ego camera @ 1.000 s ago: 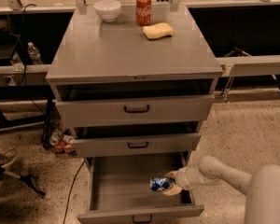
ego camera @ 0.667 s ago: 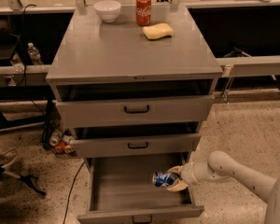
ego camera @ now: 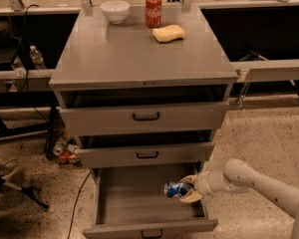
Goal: Pick pepsi can from bottom drawer and place on counter
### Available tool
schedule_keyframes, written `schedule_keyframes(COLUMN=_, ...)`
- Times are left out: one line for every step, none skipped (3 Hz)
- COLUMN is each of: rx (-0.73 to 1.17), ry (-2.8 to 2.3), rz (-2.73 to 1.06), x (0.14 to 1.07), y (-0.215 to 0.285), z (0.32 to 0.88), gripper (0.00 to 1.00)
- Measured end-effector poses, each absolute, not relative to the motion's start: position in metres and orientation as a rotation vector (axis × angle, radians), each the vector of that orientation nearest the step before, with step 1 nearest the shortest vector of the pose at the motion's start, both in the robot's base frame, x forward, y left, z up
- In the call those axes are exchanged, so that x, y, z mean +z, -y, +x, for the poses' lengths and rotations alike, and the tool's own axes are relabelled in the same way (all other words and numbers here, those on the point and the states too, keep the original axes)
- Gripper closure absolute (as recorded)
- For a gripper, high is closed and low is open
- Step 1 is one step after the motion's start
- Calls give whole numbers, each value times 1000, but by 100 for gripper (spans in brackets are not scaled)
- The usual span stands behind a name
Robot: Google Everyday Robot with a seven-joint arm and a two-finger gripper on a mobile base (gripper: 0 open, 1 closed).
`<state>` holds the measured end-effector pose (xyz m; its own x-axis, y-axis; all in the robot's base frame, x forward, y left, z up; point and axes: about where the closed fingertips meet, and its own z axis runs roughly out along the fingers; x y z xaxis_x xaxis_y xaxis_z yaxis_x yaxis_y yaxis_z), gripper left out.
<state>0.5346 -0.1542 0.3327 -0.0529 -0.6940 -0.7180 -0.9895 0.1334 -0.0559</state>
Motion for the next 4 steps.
schedule_keyframes(rx=458, ry=-1821, rz=-1597, x=404, y=178, z=525, gripper=100)
schedule_keyframes(rx=313, ry=-1822, rz=-1554, x=473, y=206, z=517, gripper=100)
schedule_keyframes(rx=229, ry=-1812, rz=-1527, x=525, y=227, z=515, gripper=100)
schedule_keyframes(rx=220, ry=-1811, rz=-1527, x=529, y=229, z=516, gripper=100)
